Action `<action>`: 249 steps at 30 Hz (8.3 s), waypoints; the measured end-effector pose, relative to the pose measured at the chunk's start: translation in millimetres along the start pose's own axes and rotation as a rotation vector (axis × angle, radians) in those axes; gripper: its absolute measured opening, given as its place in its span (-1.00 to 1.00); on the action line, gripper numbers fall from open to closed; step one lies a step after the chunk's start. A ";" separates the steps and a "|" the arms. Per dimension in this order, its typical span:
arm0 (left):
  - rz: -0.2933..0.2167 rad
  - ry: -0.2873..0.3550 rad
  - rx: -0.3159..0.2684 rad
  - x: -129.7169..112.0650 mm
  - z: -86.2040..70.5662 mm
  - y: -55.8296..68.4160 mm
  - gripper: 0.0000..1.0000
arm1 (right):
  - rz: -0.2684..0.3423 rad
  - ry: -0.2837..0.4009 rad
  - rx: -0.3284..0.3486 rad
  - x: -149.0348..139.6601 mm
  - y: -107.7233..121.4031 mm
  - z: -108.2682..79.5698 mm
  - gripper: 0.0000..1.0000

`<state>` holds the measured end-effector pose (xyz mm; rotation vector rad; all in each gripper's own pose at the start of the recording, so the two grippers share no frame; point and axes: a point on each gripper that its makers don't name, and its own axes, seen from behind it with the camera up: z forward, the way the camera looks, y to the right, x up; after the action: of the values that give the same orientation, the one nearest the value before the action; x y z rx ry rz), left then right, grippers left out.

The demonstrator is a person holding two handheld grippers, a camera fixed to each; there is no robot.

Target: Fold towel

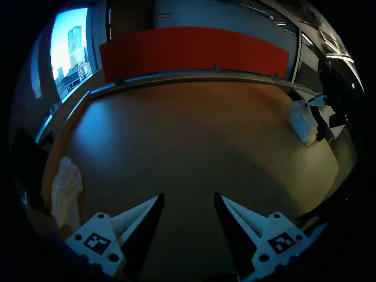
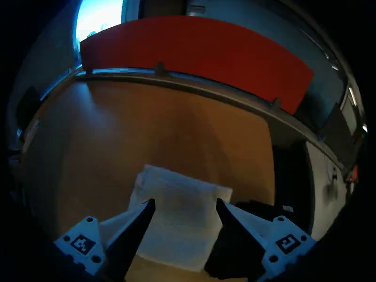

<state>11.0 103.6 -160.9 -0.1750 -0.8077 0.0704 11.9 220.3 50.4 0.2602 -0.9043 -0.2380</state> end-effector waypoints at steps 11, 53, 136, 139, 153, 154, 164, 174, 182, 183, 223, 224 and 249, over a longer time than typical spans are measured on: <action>-0.009 -0.009 0.016 -2.6 -0.7 -5.7 0.55 | 0.001 -0.016 0.007 0.7 -0.4 13.7 1.00; -0.023 -0.013 0.029 -8.1 -4.9 -5.4 0.55 | 0.024 0.005 0.010 9.8 -2.1 20.7 1.00; -0.100 0.550 0.114 183.4 -15.9 -76.3 0.55 | 0.250 0.782 -0.308 102.5 -56.5 -169.6 1.00; -0.101 0.584 0.125 196.9 -17.3 -84.6 0.55 | 0.250 0.789 -0.301 107.8 -65.5 -172.9 1.00; -0.104 0.705 0.106 243.1 -29.7 -95.1 0.55 | 0.252 0.834 -0.265 140.7 -129.2 -187.0 1.00; -0.104 0.708 0.104 244.9 -30.3 -94.9 0.55 | 0.255 0.835 -0.262 142.6 -133.7 -187.2 1.00; -0.094 0.730 0.112 251.9 -37.3 -102.5 0.55 | 0.289 0.861 -0.225 159.7 -172.2 -189.0 1.00; -0.093 0.736 0.128 248.6 -40.7 -111.3 0.55 | 0.333 0.901 -0.173 180.4 -194.8 -191.6 0.99; -0.078 0.748 0.145 249.4 -45.4 -116.3 0.55 | 0.316 0.907 -0.172 187.7 -204.4 -194.3 0.99; -0.077 0.749 0.147 249.4 -45.5 -116.7 0.55 | 0.313 0.908 -0.173 188.4 -205.6 -194.6 0.99; -0.055 0.826 0.157 161.1 29.9 -125.1 0.55 | 0.254 0.894 -0.168 166.5 -271.4 -152.7 0.99; -0.055 0.827 0.159 157.9 32.6 -125.8 0.55 | 0.251 0.894 -0.170 165.6 -272.3 -151.2 0.98; -0.073 0.852 0.168 101.8 86.6 -126.4 0.55 | 0.218 0.900 -0.204 130.6 -265.4 -118.9 0.99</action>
<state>18.0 3.6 -6.6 -0.0057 0.0436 -0.0093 159.7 -56.0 -8.3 0.0570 -0.0106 0.0053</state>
